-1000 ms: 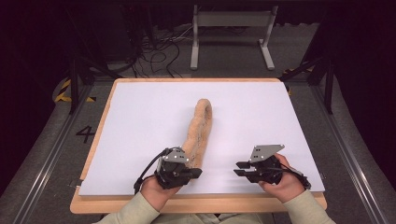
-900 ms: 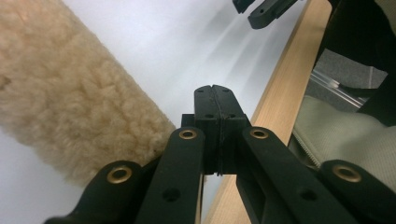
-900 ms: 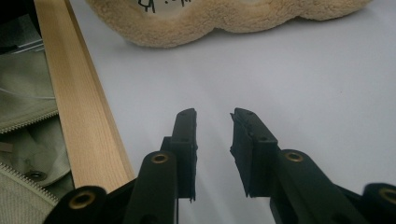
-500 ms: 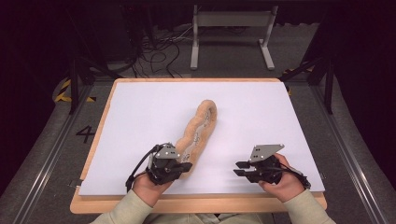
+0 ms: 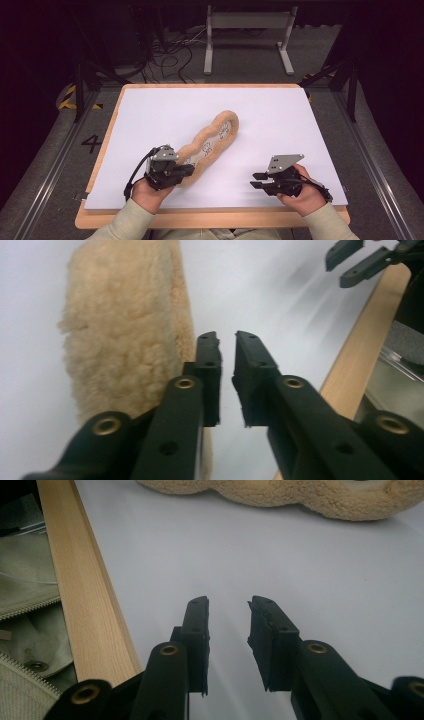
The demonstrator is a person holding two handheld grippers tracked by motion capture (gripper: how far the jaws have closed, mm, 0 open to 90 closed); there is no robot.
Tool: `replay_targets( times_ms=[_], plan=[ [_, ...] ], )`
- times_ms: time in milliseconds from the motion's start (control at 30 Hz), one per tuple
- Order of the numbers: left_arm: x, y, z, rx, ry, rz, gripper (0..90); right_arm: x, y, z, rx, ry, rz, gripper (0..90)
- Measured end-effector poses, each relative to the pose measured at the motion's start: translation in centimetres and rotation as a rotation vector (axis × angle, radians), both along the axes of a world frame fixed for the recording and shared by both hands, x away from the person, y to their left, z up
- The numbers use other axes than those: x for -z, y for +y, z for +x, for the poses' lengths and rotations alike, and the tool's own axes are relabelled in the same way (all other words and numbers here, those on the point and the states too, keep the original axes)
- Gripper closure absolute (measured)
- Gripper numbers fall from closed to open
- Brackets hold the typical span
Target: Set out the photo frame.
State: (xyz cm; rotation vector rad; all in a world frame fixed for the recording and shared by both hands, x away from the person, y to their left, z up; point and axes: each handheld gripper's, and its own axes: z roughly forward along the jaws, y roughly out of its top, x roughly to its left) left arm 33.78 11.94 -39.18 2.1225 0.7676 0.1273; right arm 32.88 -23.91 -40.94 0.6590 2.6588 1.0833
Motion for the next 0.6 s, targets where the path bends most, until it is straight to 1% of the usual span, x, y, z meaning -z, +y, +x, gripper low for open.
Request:
replay_targets(
  times_ms=[67, 133, 167, 200, 233, 333, 400, 433, 500, 600],
  plan=[
    [-0.5, 0.0, -0.4, 0.011, -0.022, -0.013, 71.9, 0.0, -0.1, 0.0, 0.001, -0.001, 0.002, 69.1],
    [-1.2, 0.2, -0.8, 0.002, -0.051, -0.034, 64.5, -0.1, -0.1, 0.0, 0.005, -0.003, 0.002, 67.9],
    [-1.4, 0.4, -0.9, -0.005, -0.054, -0.039, 61.8, -0.1, -0.2, 0.0, 0.007, -0.005, 0.005, 67.4],
    [-1.7, 0.8, -1.1, -0.017, -0.066, -0.049, 59.8, -0.1, -0.2, 0.1, 0.008, -0.007, 0.007, 67.0],
    [-1.8, 1.0, -1.2, -0.023, -0.069, -0.053, 57.3, -0.1, -0.3, 0.1, 0.012, -0.011, 0.011, 66.4],
    [-2.1, 2.2, -1.6, -0.054, -0.08, -0.072, 55.9, -0.4, -0.5, 0.6, 0.026, -0.035, 0.031, 65.1],
    [-2.3, 3.0, -2.0, -0.076, -0.088, -0.074, 55.4, -0.8, -0.6, 1.4, 0.049, -0.053, 0.046, 64.1],
    [-2.4, 3.5, -2.3, -0.089, -0.085, -0.079, 55.0, -1.0, -0.7, 1.9, 0.06, -0.059, 0.054, 63.6],
    [-2.3, 4.2, -2.7, -0.109, -0.086, -0.079, 54.1, -1.4, -0.6, 3.2, 0.08, -0.068, 0.071, 63.6],
    [-2.1, 5.0, -3.0, -0.134, -0.079, -0.083, 52.6, -1.6, -0.1, 5.0, 0.096, -0.081, 0.059, 62.6]
  ],
)
